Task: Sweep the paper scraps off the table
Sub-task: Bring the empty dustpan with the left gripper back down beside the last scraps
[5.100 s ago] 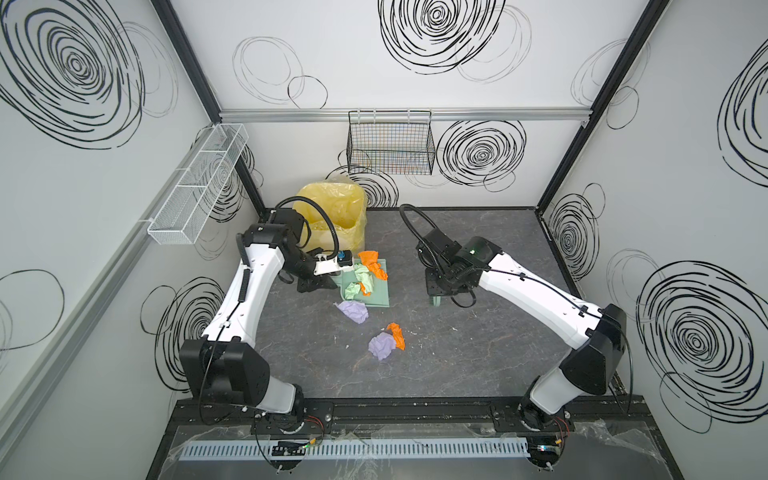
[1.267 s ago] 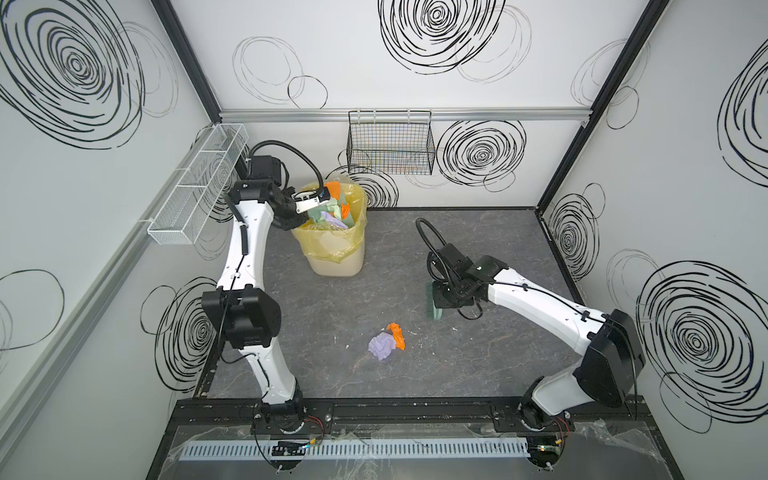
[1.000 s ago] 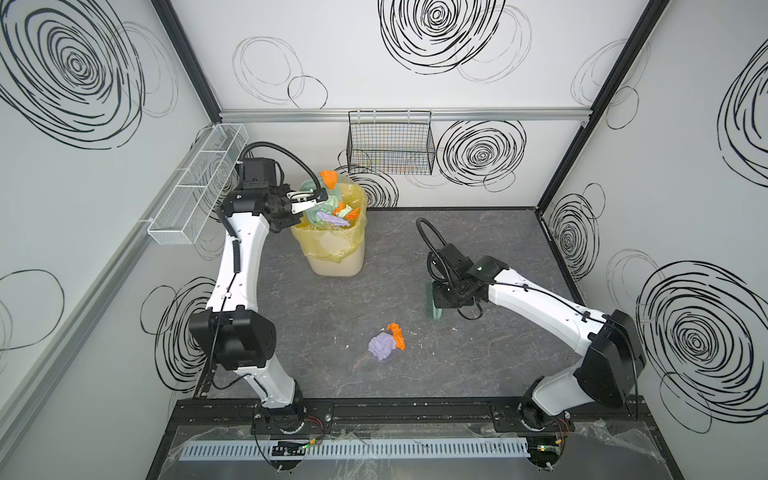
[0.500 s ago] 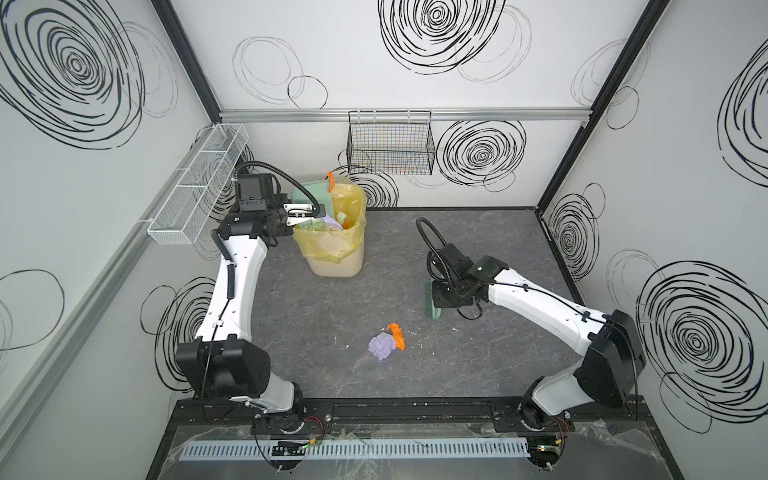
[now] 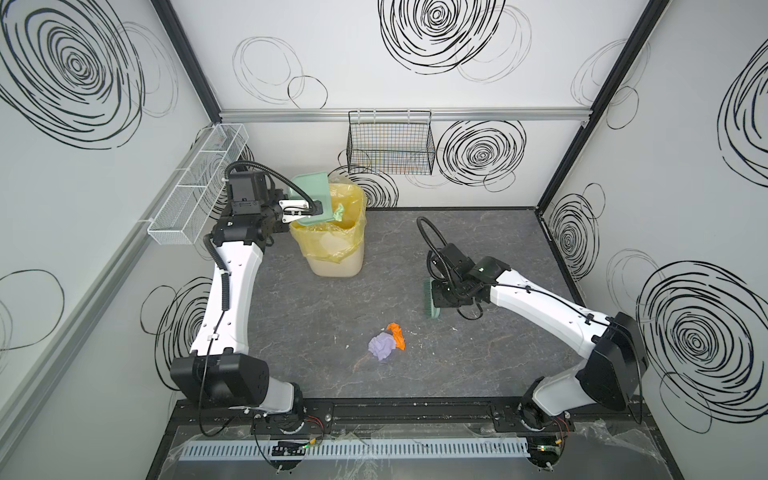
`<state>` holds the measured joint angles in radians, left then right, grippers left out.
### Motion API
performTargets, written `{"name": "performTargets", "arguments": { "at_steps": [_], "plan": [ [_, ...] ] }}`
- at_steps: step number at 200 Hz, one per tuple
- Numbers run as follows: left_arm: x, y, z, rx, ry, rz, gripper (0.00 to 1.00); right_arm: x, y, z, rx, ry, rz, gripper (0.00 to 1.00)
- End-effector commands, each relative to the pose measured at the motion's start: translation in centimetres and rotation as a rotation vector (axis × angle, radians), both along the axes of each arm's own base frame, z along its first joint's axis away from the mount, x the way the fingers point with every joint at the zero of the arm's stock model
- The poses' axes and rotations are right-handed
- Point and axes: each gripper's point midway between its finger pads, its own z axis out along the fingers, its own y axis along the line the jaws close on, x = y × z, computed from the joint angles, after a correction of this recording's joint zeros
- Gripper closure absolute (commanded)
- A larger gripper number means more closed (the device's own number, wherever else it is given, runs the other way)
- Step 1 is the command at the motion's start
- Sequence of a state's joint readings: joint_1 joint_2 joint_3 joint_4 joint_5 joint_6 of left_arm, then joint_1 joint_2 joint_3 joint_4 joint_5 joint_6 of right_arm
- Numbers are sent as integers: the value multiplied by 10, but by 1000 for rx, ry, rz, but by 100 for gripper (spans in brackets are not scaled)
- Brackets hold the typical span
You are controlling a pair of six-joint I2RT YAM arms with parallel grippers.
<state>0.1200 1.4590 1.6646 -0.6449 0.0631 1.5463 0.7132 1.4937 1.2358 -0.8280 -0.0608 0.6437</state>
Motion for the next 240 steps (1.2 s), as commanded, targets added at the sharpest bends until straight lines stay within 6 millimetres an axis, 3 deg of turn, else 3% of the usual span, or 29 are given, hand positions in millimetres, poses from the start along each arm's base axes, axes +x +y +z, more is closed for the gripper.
{"name": "performTargets", "arguments": {
  "at_steps": [1,55,86,102,162,198,220,240],
  "plan": [
    [-12,0,49,-18,-131,-9,100,4,-2,12,6,-46,-10,100],
    [-31,13,69,-25,-150,-4,100,8,-1,15,-9,-49,-4,100],
    [-78,-6,53,-148,53,-87,100,7,-3,14,-46,-32,14,100],
    [-105,-17,28,-168,167,-119,100,6,-7,11,-88,-13,32,100],
    [-193,-41,-98,-166,483,-172,100,1,-28,11,-280,48,96,100],
    [-224,-59,-170,-163,624,-168,100,-8,-32,10,-362,87,131,100],
    [-241,-67,-222,-133,707,-150,100,-17,-23,1,-400,115,164,100],
    [-248,-73,-252,-135,747,-138,100,-25,-9,-8,-402,131,190,100]
  ]
}}
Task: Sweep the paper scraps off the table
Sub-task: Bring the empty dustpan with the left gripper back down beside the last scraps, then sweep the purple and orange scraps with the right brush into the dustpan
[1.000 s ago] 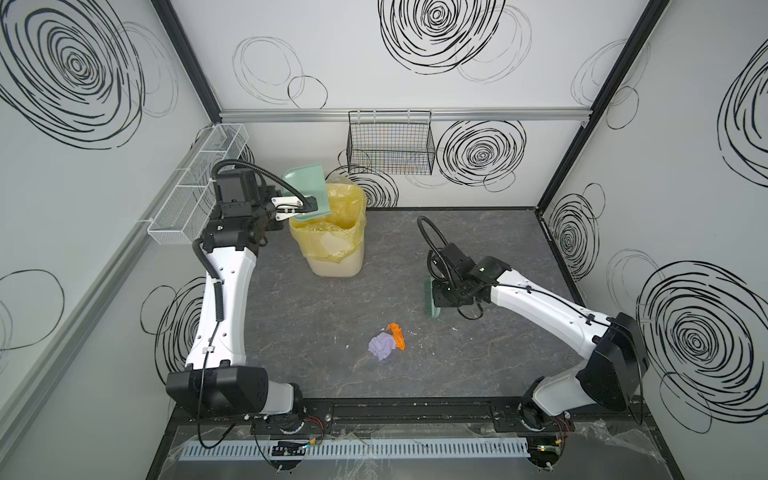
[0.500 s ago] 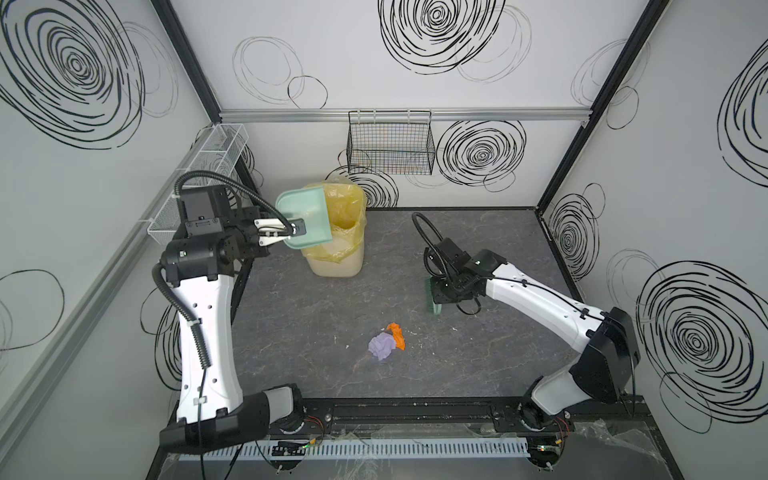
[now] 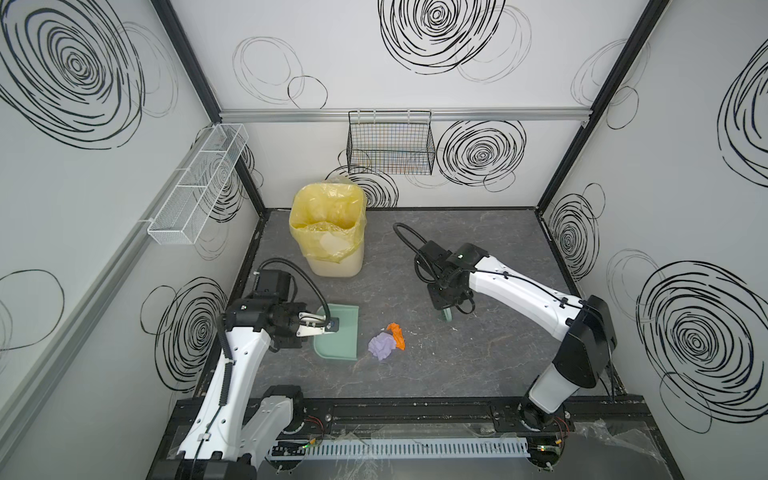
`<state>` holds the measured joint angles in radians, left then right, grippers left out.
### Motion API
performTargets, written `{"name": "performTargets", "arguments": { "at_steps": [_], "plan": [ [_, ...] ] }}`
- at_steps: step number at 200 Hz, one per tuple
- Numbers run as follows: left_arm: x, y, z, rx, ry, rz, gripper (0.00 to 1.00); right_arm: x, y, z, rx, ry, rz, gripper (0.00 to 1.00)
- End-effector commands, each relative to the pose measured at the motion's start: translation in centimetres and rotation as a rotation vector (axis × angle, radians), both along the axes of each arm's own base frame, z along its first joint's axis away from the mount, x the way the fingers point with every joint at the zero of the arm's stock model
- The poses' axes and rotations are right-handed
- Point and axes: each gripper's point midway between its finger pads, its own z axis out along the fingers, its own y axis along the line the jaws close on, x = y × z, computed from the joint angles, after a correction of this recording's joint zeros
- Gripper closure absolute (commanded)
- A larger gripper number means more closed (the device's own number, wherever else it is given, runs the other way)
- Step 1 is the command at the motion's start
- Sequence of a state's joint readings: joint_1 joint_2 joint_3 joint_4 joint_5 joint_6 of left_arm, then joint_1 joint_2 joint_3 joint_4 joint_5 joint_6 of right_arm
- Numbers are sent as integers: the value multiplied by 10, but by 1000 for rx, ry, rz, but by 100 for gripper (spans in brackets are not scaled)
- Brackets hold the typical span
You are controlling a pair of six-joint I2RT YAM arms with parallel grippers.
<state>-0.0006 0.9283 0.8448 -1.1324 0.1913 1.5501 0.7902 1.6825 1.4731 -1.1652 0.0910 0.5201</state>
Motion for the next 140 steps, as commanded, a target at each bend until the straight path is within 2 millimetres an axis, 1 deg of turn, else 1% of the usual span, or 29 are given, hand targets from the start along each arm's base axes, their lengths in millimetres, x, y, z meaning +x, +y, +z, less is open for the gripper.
{"name": "performTargets", "arguments": {
  "at_steps": [1,19,39,65,86,140],
  "plan": [
    [5,0,-22,31,-18,50,100,-13,3,-5,-65,32,32,100],
    [4,-6,-41,37,-13,54,100,-19,17,-12,-57,47,49,100],
    [4,-8,-59,68,-26,61,100,-25,30,-16,-48,57,60,100],
    [7,-7,-73,86,-10,88,100,-33,48,-19,-18,71,69,100],
    [9,-8,-77,81,12,105,100,-41,60,-23,0,86,77,100],
    [16,-17,-75,64,2,101,100,-62,100,-39,77,131,97,100]
  ]
}}
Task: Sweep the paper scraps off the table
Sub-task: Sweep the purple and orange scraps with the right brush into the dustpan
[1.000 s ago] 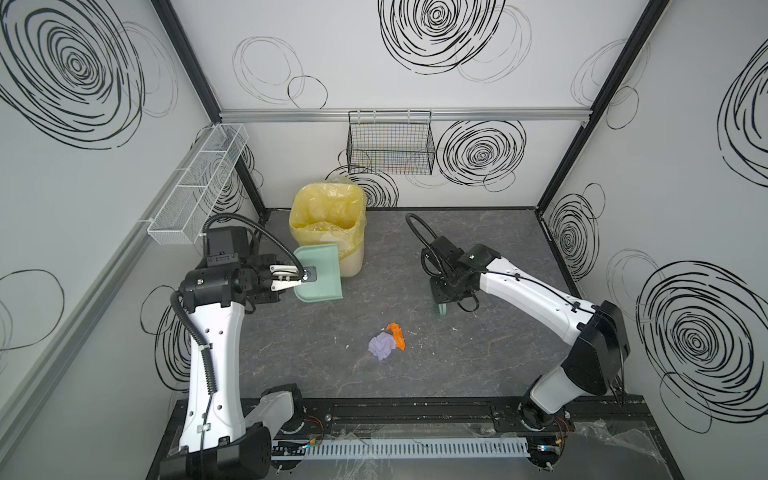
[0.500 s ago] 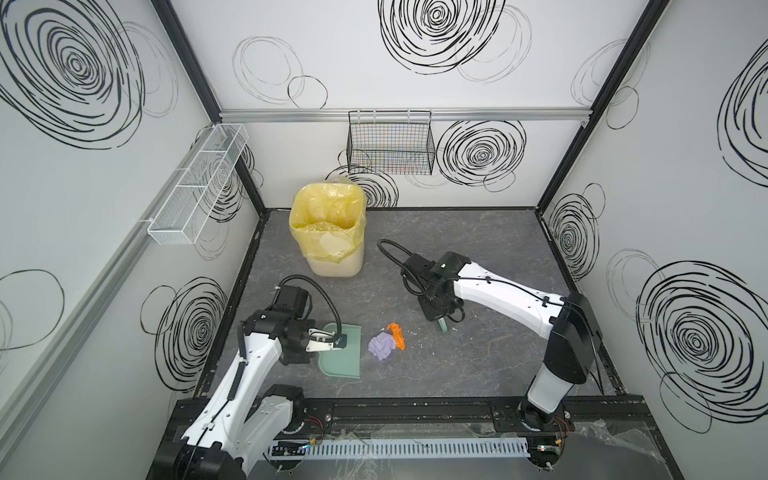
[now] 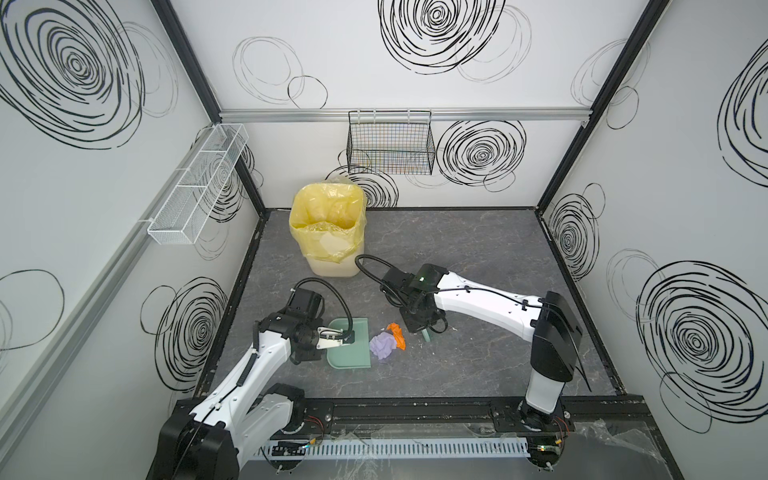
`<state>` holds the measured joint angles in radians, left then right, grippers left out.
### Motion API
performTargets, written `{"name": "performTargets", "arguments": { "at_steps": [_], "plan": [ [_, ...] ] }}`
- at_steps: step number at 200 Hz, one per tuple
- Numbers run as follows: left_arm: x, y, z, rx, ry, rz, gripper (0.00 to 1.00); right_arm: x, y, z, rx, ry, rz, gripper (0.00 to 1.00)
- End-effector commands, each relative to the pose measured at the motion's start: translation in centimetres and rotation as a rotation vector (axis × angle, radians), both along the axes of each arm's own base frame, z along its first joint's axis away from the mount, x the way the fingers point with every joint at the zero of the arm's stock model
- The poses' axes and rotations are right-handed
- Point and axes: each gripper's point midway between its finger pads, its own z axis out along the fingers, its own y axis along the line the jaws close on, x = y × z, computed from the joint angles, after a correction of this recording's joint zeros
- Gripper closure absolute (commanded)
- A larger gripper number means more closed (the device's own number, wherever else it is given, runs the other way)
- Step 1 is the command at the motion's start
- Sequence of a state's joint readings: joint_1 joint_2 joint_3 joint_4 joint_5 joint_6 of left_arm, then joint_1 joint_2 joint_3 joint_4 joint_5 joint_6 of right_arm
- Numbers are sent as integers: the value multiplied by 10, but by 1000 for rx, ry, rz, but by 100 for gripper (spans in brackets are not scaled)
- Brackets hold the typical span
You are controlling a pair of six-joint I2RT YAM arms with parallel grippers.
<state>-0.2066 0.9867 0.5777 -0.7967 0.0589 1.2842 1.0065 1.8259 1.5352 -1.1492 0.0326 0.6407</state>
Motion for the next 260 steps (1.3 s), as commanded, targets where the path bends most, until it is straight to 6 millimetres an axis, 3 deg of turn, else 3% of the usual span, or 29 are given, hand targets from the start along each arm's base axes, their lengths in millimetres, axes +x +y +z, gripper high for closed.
{"name": "performTargets", "arguments": {
  "at_steps": [1,85,145,178,209,235,260],
  "plan": [
    [7,-1,0,7,-16,17,100,-15,28,-9,69,56,-5,100],
    [11,-15,-1,-15,-8,4,100,-41,104,-8,287,92,5,100],
    [8,-21,-7,-30,11,3,100,-41,122,8,369,78,10,100],
    [8,-27,-7,-64,17,9,100,-42,125,21,418,73,14,100],
    [9,-35,-5,-111,29,15,100,-36,122,46,480,37,-2,100],
    [10,-40,-5,-142,43,24,100,-24,103,67,497,-12,-44,100],
    [12,-44,-1,-173,39,25,100,-14,71,75,444,-54,-94,100]
  ]
}}
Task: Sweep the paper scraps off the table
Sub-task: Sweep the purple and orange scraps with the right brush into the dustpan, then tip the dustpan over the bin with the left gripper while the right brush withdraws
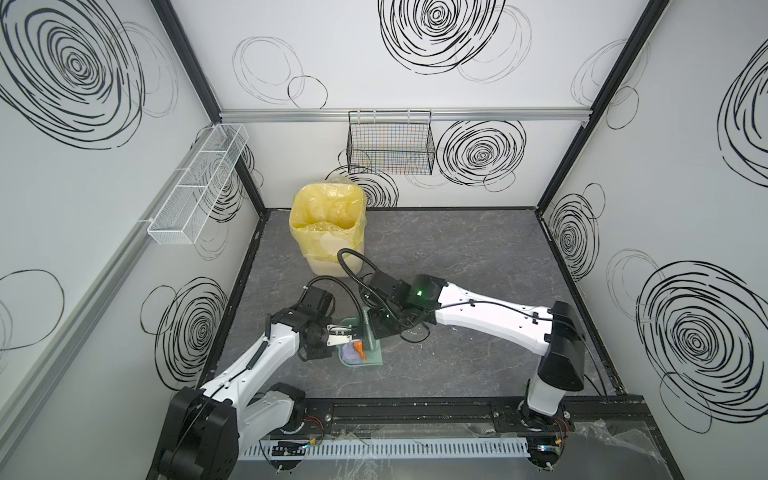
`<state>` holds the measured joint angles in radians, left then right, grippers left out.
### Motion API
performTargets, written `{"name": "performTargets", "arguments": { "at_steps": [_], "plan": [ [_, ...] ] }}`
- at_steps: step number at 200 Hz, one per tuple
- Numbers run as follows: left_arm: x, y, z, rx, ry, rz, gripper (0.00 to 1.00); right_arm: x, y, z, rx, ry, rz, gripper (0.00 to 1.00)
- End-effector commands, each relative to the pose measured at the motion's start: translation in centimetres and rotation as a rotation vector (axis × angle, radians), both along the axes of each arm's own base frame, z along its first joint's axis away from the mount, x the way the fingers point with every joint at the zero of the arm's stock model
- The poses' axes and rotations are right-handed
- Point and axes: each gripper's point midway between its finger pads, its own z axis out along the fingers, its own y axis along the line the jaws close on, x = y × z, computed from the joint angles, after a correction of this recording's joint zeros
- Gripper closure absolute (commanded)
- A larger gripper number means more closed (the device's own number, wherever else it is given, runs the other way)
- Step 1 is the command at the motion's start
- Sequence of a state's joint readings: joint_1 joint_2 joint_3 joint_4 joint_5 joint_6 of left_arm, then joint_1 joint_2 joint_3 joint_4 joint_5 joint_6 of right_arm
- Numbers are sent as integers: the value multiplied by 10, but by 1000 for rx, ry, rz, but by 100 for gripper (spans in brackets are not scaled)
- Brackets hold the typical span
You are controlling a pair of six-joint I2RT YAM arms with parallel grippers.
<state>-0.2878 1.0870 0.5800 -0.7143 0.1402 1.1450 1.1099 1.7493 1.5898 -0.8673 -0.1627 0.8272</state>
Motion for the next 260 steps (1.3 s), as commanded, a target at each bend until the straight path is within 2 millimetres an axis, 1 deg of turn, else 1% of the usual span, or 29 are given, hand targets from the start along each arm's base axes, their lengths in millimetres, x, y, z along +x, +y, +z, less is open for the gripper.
{"name": "performTargets", "arguments": {
  "at_steps": [1,27,56,74,90,119,137,160,196,203,224,260],
  "plan": [
    [8,-12,10,-70,-20,-2,100,12,-35,15,-40,-39,-75,100],
    [12,-19,20,-120,-17,3,100,23,-72,23,-76,-64,-142,100],
    [16,-26,40,-184,-11,6,100,35,-113,38,-92,-97,-221,100],
    [23,-27,58,-207,-29,8,100,42,-141,47,-106,-124,-271,100],
    [27,-26,77,-216,-45,4,100,47,-165,48,-114,-141,-304,100],
    [34,-24,115,-221,-56,-13,100,52,-192,46,-88,-181,-339,100],
    [41,-20,143,-219,-71,-22,100,53,-205,39,-81,-176,-360,100],
    [55,-13,183,-208,-101,-35,100,53,-214,29,-88,-167,-372,100],
    [84,2,237,-194,-121,-20,100,53,-216,16,-73,-153,-370,100],
    [93,6,244,-185,-145,-12,100,52,-215,14,-68,-150,-370,100],
    [109,16,259,-152,-203,-7,100,52,-214,10,-60,-144,-369,100],
    [146,38,273,-125,-251,48,100,51,-219,4,-67,-133,-374,100]
  ]
}}
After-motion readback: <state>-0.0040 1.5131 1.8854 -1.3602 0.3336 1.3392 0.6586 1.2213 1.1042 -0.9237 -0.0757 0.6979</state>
